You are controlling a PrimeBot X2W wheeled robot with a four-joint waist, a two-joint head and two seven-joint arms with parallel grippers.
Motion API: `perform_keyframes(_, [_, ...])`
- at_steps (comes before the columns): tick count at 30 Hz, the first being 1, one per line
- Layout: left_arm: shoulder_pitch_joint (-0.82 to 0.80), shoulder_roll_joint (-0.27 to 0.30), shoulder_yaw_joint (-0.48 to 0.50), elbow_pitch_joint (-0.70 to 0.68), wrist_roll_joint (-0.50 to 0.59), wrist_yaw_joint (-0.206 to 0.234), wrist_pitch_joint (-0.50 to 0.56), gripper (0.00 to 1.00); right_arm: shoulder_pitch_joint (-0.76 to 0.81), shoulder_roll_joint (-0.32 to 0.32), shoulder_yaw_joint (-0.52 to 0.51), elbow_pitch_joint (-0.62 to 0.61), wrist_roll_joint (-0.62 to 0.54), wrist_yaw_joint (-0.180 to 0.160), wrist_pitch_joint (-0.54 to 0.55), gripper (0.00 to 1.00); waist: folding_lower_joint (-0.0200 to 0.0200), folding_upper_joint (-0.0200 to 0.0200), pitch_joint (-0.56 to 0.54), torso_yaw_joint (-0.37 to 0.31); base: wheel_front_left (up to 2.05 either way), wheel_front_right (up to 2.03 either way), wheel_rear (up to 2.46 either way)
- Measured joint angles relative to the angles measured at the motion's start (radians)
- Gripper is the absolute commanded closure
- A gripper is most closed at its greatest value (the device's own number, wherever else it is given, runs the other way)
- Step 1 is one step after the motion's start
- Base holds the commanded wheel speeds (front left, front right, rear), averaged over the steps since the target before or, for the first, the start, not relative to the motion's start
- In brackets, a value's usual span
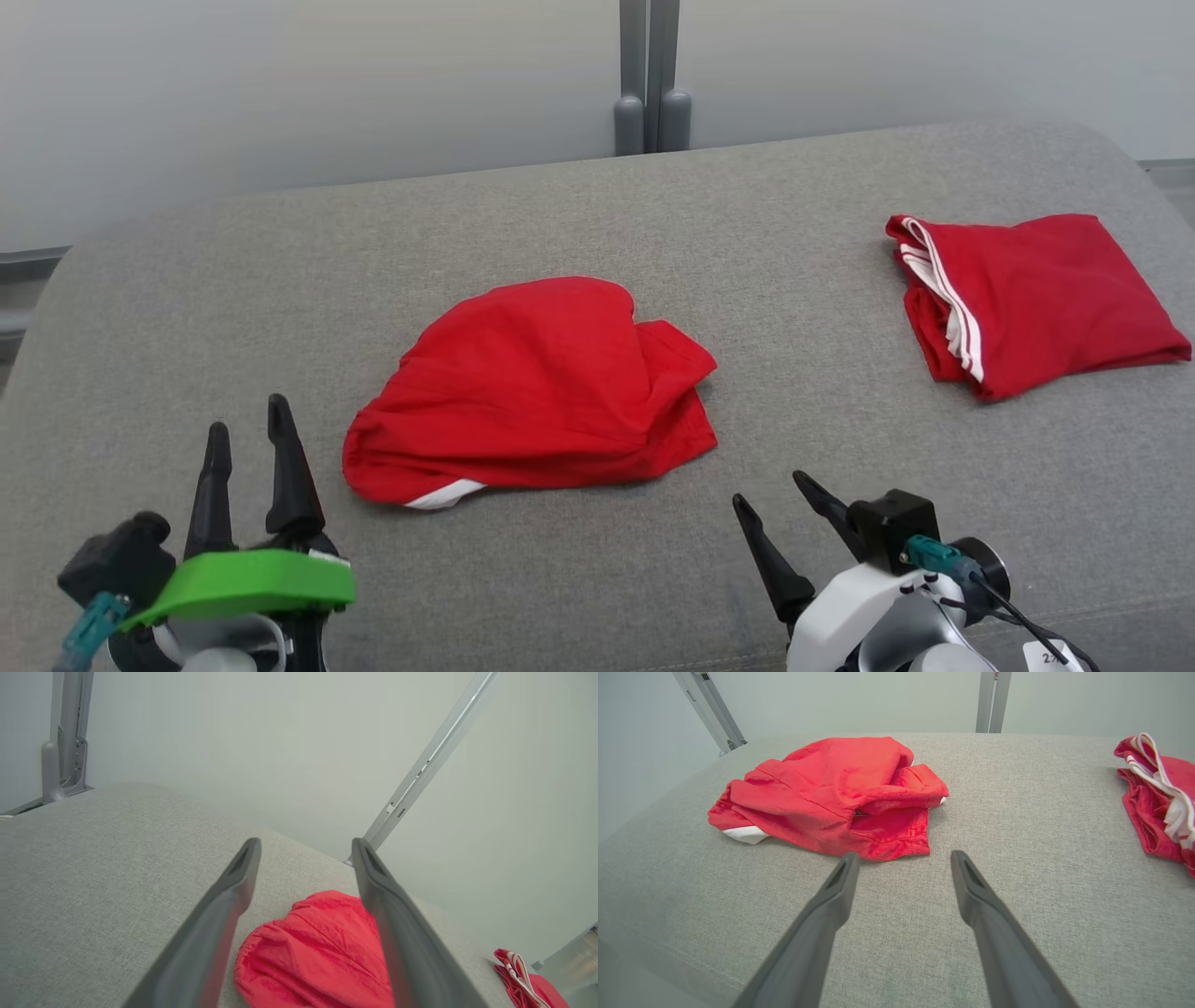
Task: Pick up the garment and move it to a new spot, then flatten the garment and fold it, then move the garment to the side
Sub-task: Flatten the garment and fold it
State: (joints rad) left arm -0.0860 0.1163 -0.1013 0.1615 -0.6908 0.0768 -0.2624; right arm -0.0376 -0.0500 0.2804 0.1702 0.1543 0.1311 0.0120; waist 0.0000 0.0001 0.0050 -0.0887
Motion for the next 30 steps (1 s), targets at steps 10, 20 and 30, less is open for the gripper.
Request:
perform_keyframes(10, [0.172,-0.056,0.061,-0.108,0.279,-0.095,0.0,0.0,0.015,0.0,-0.022,0.01,-0.026,0.0,0.005,0.0,0.0,0.0,-0.021,0.07,0.0,0.0,0.0])
perform_keyframes(20, [0.253,-0.064,0.057,-0.126,0.385,-0.095,-0.002,0.0,-0.035,-0.021,-0.044,0.081,-0.118,0.0,0.052,0.0,0.0,0.0,-0.02,0.146,0.0,0.0,0.0])
perform_keyframes(30, [0.247,-0.066,0.01,-0.116,0.367,-0.094,-0.002,0.0,-0.225,-0.121,-0.025,0.3,-0.179,0.0,0.083,0.0,0.0,0.0,0.027,0.22,0.0,0.0,0.0])
